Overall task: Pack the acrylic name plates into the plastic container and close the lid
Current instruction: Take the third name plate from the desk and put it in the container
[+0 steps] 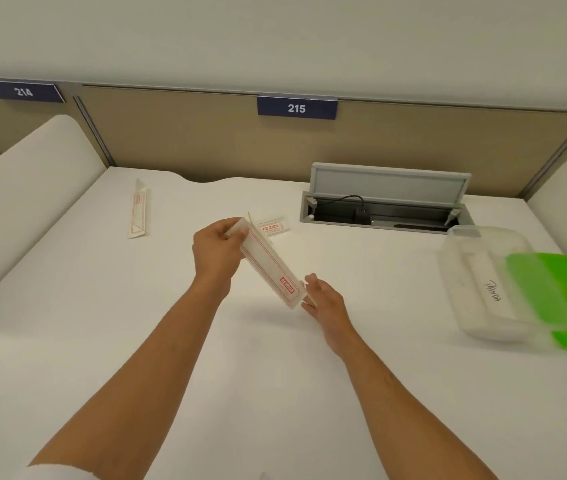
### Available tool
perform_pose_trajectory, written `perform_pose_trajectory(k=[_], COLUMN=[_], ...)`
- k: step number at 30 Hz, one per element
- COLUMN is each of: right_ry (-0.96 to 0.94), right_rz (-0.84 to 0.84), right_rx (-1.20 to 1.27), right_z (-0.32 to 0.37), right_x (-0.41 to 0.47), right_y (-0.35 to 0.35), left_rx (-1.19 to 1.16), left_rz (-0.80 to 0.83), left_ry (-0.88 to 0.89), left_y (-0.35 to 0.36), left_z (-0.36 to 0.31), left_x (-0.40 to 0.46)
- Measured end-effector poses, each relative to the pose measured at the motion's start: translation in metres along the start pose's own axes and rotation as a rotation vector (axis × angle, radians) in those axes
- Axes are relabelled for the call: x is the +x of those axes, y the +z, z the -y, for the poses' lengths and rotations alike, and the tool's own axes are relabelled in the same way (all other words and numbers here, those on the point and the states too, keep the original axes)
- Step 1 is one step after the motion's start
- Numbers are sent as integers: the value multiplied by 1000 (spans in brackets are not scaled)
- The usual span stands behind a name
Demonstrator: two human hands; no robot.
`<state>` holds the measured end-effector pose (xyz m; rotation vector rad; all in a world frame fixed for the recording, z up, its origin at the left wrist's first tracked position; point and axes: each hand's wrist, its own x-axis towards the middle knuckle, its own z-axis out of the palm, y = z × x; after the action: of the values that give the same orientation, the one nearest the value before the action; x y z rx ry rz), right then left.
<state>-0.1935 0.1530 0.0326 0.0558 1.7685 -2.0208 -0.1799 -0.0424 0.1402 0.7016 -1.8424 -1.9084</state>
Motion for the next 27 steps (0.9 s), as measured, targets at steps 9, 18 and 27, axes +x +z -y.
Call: perform_pose_trajectory(k=[9, 18, 27], right_ry=[-26, -52, 53], right_rz=[-52, -140, -173], right_rx=[222, 273, 369], right_z=[11, 24, 29], right_x=[-19, -31, -37], right_y=[-57, -99, -121], left_rx=[-152, -52, -99], left_rz=[-51, 14, 215], left_ry=[-201, -224, -176], left_y=[35, 63, 74], left_z=[28, 46, 54], left_x=[-16, -27, -43])
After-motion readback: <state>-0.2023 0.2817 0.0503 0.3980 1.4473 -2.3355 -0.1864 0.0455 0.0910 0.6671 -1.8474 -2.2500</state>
